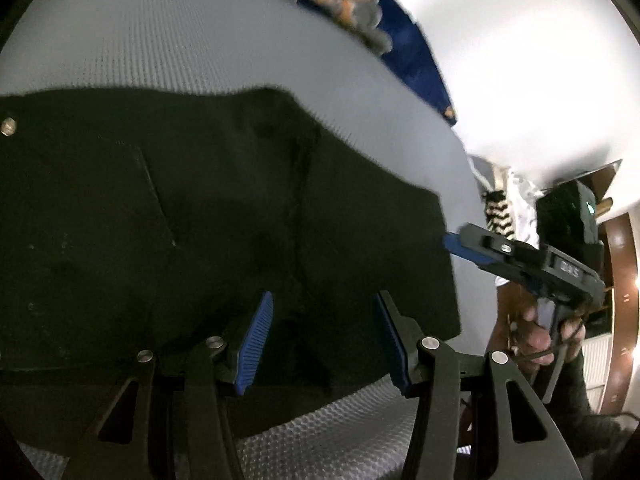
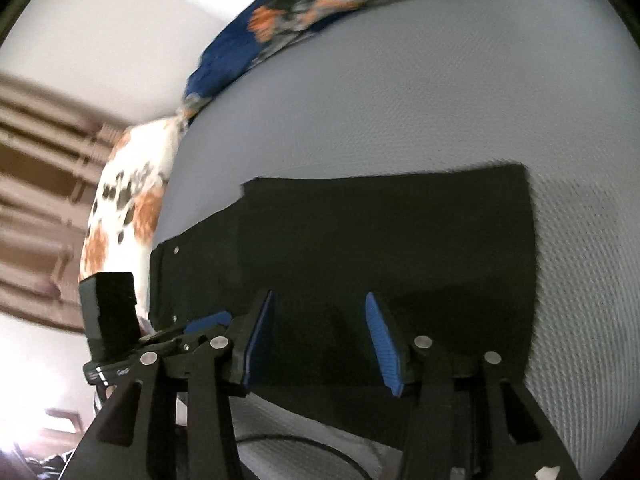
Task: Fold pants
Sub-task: 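Fold the leg hem toward the waistband with the right gripper while the left gripper holds the waist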
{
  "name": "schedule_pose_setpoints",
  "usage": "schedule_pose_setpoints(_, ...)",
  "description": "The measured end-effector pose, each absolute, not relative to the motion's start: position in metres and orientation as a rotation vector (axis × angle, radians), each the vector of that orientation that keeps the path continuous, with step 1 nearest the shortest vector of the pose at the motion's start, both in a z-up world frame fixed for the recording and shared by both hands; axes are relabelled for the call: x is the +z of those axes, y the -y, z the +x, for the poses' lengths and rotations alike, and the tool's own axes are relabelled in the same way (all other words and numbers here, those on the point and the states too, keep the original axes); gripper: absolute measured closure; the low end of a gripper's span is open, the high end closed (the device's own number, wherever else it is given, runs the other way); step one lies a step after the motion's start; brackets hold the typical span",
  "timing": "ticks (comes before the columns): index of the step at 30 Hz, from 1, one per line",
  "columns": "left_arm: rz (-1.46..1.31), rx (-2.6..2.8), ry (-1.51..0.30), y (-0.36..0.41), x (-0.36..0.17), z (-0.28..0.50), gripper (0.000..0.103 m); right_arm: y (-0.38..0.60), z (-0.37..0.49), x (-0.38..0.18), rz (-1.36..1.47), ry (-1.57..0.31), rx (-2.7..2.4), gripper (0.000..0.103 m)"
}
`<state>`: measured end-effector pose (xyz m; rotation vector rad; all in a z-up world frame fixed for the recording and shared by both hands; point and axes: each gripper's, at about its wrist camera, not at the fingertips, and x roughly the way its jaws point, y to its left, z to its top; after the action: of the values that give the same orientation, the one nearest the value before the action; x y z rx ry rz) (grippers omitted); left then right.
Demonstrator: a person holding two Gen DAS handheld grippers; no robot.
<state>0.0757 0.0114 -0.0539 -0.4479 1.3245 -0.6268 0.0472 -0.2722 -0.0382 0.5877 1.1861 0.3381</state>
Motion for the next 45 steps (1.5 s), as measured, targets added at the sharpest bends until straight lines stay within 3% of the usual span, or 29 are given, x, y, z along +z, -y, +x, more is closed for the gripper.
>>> schedule_pose_setpoints(5,-0.457,-0.604,-1.378,0.0,-0.069,0.084,0.05,0.295,0.037,-0.049,0.658,-1.182,0.299,0.057)
schedule_pose_setpoints(14,-0.405,-0.62,-1.294,0.029,-0.071,0.089,0.05,0.307,0.034,-0.061,0.689,-1.173,0.296,0.057)
schedule_pose_setpoints(16,-0.376,-0.63,-1.286,0.034,-0.069,0.088,0.063,0.303,0.035,-0.062,0.667,-1.175,0.291,0.057)
schedule_pose_setpoints(17,-0.368,-0.639,-1.296,0.037,-0.071,0.087,0.091,0.302,0.035,-0.063,0.656,-1.177,0.289,0.057)
schedule_pose_setpoints(18,-0.363,-0.633,-1.31,0.04,-0.073,0.086,0.099,0.3,0.035,-0.063,0.641,-1.179,0.284,0.057)
schedule_pose_setpoints(26,-0.308,-0.602,-1.227,0.034,-0.044,0.081,0.1,0.29,0.038,-0.057,0.523,-1.158,0.247,0.057)
schedule_pose_setpoints(32,-0.228,-0.534,-1.287,0.039,-0.073,0.082,0.1,0.278,0.044,-0.075,0.411,-1.189,0.206,0.059)
schedule_pose_setpoints(36,-0.136,-0.525,-1.249,0.048,-0.062,0.078,0.098,0.277,0.052,-0.065,0.357,-1.174,0.192,0.061)
schedule_pose_setpoints(38,-0.06,-0.521,-1.189,0.051,-0.049,0.075,0.091,0.28,0.06,-0.057,0.312,-1.137,0.147,0.061)
schedule_pose_setpoints(42,0.078,-0.492,-1.038,0.07,-0.029,0.078,0.067,0.284,0.082,-0.056,0.254,-1.102,0.089,0.061)
schedule_pose_setpoints(45,0.117,-0.48,-1.024,0.086,-0.037,0.092,0.066,0.285,0.095,-0.067,0.262,-1.121,0.082,0.062)
